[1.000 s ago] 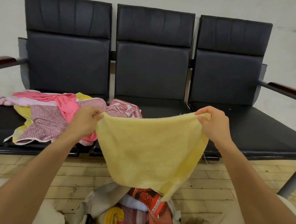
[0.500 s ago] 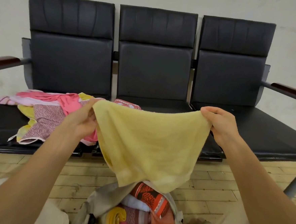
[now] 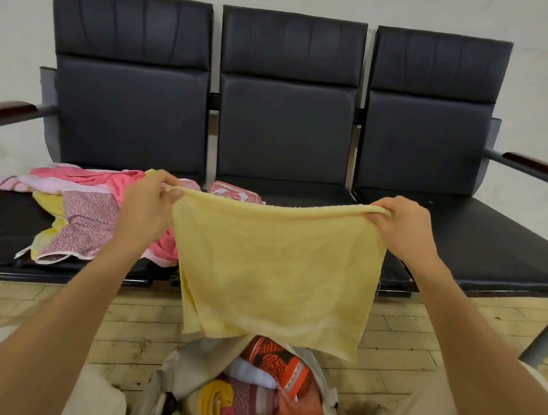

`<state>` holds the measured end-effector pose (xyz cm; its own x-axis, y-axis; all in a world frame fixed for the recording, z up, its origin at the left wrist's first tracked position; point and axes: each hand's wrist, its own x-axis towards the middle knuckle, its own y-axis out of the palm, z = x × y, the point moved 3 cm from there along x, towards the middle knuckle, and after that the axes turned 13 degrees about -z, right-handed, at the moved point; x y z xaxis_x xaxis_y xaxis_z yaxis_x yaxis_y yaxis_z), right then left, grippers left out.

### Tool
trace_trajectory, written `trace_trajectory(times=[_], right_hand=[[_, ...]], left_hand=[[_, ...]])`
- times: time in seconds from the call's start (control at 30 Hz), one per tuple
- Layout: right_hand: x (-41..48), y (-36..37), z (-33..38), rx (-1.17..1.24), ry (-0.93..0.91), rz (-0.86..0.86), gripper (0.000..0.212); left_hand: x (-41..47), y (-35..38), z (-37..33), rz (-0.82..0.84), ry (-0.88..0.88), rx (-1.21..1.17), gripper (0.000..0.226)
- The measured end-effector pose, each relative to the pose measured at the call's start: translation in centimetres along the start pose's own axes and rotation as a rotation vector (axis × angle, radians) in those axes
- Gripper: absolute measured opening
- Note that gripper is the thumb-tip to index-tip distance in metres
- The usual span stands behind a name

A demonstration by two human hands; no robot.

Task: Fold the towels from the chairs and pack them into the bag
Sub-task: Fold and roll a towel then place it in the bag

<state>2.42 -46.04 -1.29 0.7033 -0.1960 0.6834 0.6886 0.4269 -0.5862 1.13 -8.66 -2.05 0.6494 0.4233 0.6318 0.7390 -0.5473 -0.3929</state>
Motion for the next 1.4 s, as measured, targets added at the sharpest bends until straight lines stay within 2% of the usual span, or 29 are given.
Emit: trace_trajectory(times=[0.07,0.17,0.23,0.33,0.47,0.57,0.7,0.77,0.83,0.87,0.97,1.0,1.07,1.13,1.27,1.4], right_hand=[[0.0,0.2,-0.5,0.059,0.063,-0.012,0.018],[-0.2,0.6,-1.1,0.266,0.266,0.011,0.017],[-0.3,0.8,-1.3,0.377,0.379,0.047,0.018],[-0.3,1.1,-1.6,0.405,0.437,0.068,0.027],[-0.2,0.8,-1.4,0.302,0.377,0.001,0.031],[-0.2,0.3,-0.9,0.165,0.267,-0.076,0.024],[-0.2,0.2,-0.6,0.114,0.215,-0.178,0.015],[-0.1,0.0,-0.5,0.135,0.209,-0.207,0.017],[-0.2,-0.4,-0.3,0.18,0.218,-0.202,0.018],[-0.3,-0.7,-0.1,0.224,0.23,-0.192,0.018],[-0.5,-1.4,0.4,0.52,0.301,-0.156,0.011],[-0.5,-1.8,0.6,0.626,0.307,-0.169,0.009],[-0.1,-2.6,0.8,0.746,0.3,-0.244,0.006],[0.3,-2.7,0.5,0.712,0.308,-0.313,0.004],[0.3,-1.8,0.0,0.434,0.232,-0.315,0.011],[0.2,-1.7,0.1,0.306,0.143,-0.298,0.014]], left_hand=[[0.0,0.4,0.3,0.028,-0.165,-0.178,0.012],[-0.1,0.9,0.7,0.069,-0.47,-0.421,0.02],[-0.3,1.2,0.7,0.129,-0.575,-0.507,0.024],[-0.4,0.8,0.1,0.201,-0.495,-0.467,0.021],[-0.2,0.0,-0.8,0.269,-0.174,-0.18,0.026],[-0.3,0.2,-1.5,0.225,0.042,0.112,0.026],[-0.2,0.5,-1.6,0.094,0.146,0.123,0.023],[-0.1,0.0,-1.6,0.006,0.141,0.085,0.021],[-0.1,-0.5,-1.4,-0.021,0.045,-0.019,0.019],[-0.1,-0.7,-1.3,-0.005,-0.041,-0.126,0.017],[-0.5,-1.7,-2.5,0.116,-0.367,-0.668,0.015],[-0.5,-1.9,-3.1,0.135,-0.429,-0.818,0.015],[-0.1,-2.5,-3.8,0.112,-0.46,-0.953,0.014],[0.4,-2.5,-3.6,0.048,-0.388,-0.868,0.012],[0.9,-1.0,-1.9,-0.057,-0.149,-0.384,0.011],[1.0,-0.6,-1.3,-0.072,-0.092,-0.276,0.014]])
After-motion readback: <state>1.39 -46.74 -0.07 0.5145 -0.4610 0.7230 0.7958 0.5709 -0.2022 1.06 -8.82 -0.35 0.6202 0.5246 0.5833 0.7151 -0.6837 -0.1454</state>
